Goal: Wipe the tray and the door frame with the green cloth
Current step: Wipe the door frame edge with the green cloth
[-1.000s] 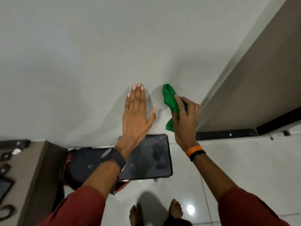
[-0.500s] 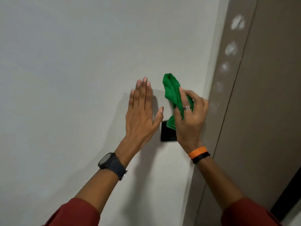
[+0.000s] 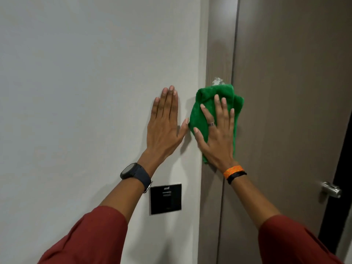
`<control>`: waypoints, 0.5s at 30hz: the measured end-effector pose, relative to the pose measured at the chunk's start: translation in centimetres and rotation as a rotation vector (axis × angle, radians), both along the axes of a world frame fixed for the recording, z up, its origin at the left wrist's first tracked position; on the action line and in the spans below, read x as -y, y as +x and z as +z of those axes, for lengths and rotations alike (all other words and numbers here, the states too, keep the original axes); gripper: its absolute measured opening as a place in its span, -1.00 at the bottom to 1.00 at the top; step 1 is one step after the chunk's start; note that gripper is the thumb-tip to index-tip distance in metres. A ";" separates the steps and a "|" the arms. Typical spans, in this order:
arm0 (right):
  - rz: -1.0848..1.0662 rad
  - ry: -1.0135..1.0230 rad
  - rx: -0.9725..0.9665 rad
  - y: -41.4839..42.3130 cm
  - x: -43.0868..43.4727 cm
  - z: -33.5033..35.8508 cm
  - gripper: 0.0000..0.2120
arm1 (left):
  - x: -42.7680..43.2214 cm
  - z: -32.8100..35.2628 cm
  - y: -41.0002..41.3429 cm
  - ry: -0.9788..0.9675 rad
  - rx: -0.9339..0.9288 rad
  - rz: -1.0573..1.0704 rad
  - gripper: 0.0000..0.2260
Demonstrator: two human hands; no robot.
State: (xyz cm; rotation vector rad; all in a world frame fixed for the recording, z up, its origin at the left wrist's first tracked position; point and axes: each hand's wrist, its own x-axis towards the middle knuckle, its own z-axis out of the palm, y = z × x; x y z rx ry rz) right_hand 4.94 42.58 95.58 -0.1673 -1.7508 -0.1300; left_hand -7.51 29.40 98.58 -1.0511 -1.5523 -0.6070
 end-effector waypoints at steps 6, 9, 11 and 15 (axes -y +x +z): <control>-0.072 0.020 -0.157 -1.9 -0.9 0.4 -0.28 | -1.4 -0.5 -1.1 0.061 -0.082 0.073 -0.29; -0.086 0.027 -0.154 -1.8 -1.3 2.9 -0.22 | -1.5 -0.6 -1.1 0.040 -0.116 0.096 -0.30; -0.104 0.032 -0.164 -1.8 -1.5 5.2 -0.21 | -1.5 -0.7 -1.0 0.032 -0.127 0.103 -0.32; -0.111 0.036 -0.195 -2.1 -1.6 6.5 -0.22 | -1.5 -0.8 -1.2 0.054 -0.132 0.093 -0.35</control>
